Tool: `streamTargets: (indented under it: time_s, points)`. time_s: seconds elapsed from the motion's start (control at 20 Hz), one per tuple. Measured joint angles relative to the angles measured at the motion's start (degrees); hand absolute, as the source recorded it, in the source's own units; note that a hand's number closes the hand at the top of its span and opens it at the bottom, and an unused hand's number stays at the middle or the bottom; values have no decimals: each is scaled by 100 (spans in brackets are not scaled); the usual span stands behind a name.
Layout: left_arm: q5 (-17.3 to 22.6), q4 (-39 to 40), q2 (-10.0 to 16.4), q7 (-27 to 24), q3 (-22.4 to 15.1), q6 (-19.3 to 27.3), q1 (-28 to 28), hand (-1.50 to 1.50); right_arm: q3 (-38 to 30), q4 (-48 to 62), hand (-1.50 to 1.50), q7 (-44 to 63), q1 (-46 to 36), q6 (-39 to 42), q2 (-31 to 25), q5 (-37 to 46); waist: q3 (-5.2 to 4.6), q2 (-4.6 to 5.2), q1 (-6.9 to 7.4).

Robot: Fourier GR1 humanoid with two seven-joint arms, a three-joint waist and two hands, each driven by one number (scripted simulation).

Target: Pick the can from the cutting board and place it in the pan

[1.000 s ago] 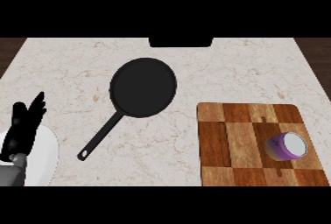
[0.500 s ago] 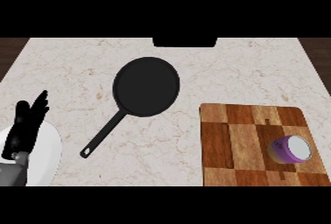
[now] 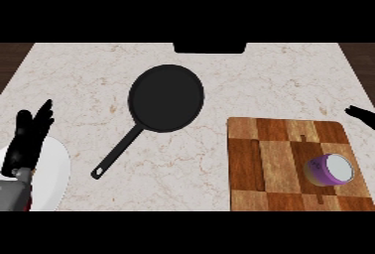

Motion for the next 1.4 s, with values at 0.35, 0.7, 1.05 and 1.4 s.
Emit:
streamTargets:
  time_s: [0.35,0.7,1.05,1.4]
  points:
    - [-146,-111,-133,26,211,-138,142,0,299,13,-150,176,66,303,591,801,6,-12,-50]
    - [-378,-264,-309,80,328,-209,257,0,541,444,-150,37,-62,356,1126,1834,7,-13,-49]
    - [-508,-107,-349,-5,642,-488,215,0,425,552,-150,-302,83,631,1473,2404,7,-14,-64]
    - [-733,-291,-547,148,771,-544,219,0,427,725,-150,-549,123,617,1990,3008,8,-14,-64]
